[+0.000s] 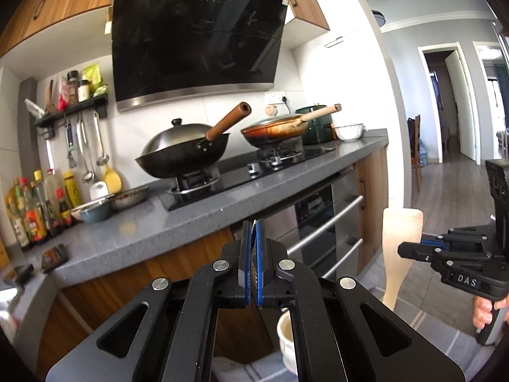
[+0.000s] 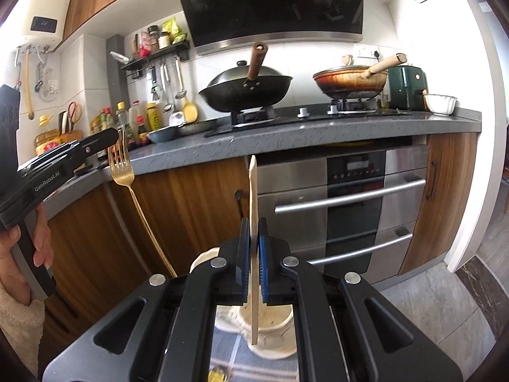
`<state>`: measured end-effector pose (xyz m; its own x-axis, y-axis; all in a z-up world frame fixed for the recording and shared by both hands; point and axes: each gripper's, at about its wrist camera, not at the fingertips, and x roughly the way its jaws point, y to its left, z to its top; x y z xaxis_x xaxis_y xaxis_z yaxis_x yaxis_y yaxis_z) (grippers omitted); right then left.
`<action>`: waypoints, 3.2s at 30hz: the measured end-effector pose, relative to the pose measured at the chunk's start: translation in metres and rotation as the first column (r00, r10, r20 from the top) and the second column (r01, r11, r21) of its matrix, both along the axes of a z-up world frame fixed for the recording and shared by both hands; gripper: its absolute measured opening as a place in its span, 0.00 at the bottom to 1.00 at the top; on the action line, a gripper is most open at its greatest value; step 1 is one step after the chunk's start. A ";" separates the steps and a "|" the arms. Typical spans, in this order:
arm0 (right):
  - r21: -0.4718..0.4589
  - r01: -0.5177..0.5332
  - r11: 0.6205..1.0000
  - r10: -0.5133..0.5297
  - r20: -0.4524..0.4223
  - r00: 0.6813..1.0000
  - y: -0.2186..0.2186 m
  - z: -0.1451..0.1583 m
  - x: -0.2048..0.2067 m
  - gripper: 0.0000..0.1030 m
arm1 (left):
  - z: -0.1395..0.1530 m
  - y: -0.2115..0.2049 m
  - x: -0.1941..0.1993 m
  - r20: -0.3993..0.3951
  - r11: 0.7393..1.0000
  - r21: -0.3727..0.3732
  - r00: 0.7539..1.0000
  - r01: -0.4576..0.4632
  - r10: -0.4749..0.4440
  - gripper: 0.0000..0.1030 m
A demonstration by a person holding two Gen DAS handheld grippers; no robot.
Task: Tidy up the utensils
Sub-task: 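Lift the spatula with the right tool while the left tool lifts the gold fork toward the vase, then drop the spatula into the shorter vase while the left tool drops the fork into the taller one, then withdraw both open tools from the vase back over the remaining utensils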
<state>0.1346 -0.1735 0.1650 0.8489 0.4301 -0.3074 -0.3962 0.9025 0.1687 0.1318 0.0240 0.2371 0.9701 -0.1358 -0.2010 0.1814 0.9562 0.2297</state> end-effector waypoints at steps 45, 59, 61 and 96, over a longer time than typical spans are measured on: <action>0.040 0.072 0.997 -0.063 -0.196 0.979 -0.012 -0.080 0.075 0.23 | -0.098 -0.005 0.098 -0.240 0.998 -0.019 0.969 -0.064 0.058 0.24; 0.037 0.095 0.995 -0.087 -0.175 0.981 -0.017 -0.069 0.056 0.72 | -0.094 0.017 0.072 -0.229 0.991 -0.082 0.970 -0.102 0.081 0.65; 0.036 0.092 0.995 -0.085 -0.168 0.982 -0.017 -0.068 0.050 0.79 | -0.095 0.021 0.065 -0.241 0.989 -0.104 0.968 -0.102 0.074 0.65; -0.084 0.068 0.994 -0.083 -0.196 0.977 -0.010 -0.129 -0.040 0.95 | -0.167 0.076 -0.065 -0.335 0.943 -0.166 0.916 -0.289 0.222 0.91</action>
<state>0.0942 -0.1830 0.0360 0.7963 0.3355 -0.5033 -0.2917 0.9419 0.1664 0.0665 0.1005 0.0704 0.8715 0.0372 -0.4890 -0.0465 0.9989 -0.0069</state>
